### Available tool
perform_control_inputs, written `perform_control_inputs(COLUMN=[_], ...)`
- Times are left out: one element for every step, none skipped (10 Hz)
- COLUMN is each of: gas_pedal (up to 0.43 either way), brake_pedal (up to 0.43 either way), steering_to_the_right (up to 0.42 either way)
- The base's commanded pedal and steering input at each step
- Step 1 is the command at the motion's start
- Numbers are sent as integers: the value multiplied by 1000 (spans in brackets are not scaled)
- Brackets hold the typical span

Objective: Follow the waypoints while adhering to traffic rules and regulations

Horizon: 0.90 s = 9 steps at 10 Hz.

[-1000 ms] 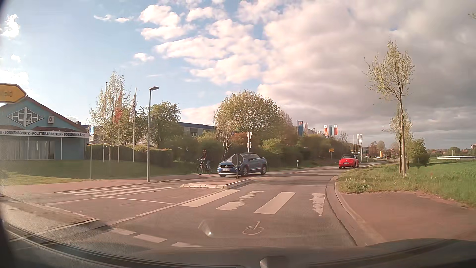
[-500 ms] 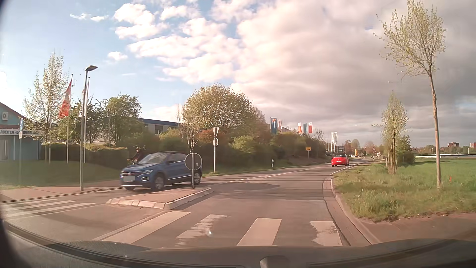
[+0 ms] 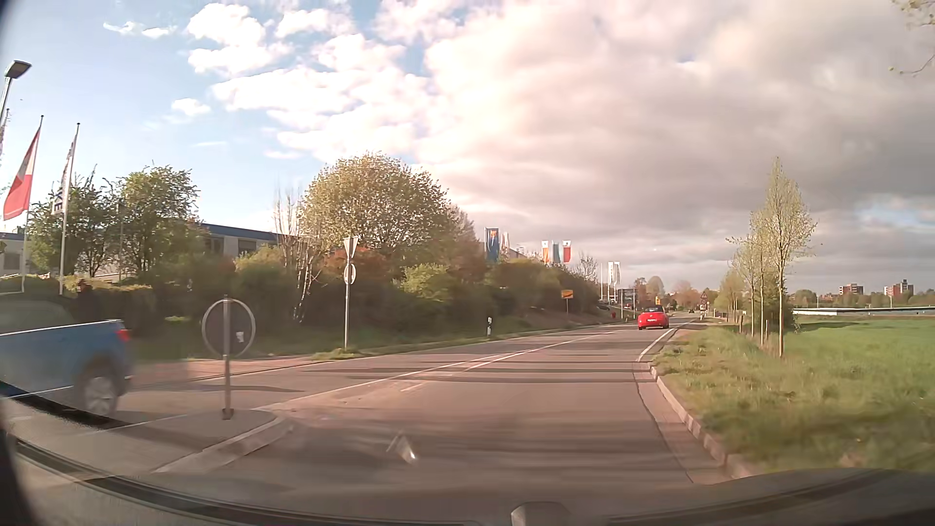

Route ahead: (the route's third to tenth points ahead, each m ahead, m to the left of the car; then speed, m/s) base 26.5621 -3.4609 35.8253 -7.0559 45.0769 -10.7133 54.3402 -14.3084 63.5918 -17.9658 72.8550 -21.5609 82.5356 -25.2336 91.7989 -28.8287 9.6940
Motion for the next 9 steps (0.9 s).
perform_control_inputs(gas_pedal=[228, 228, 228, 209, 209, 209, 209, 209, 209], brake_pedal=[0, 0, 0, 0, 0, 6, 0, 0, 0], steering_to_the_right=[81, 79, 77, 75, 72, 72, 75, 78, 80])
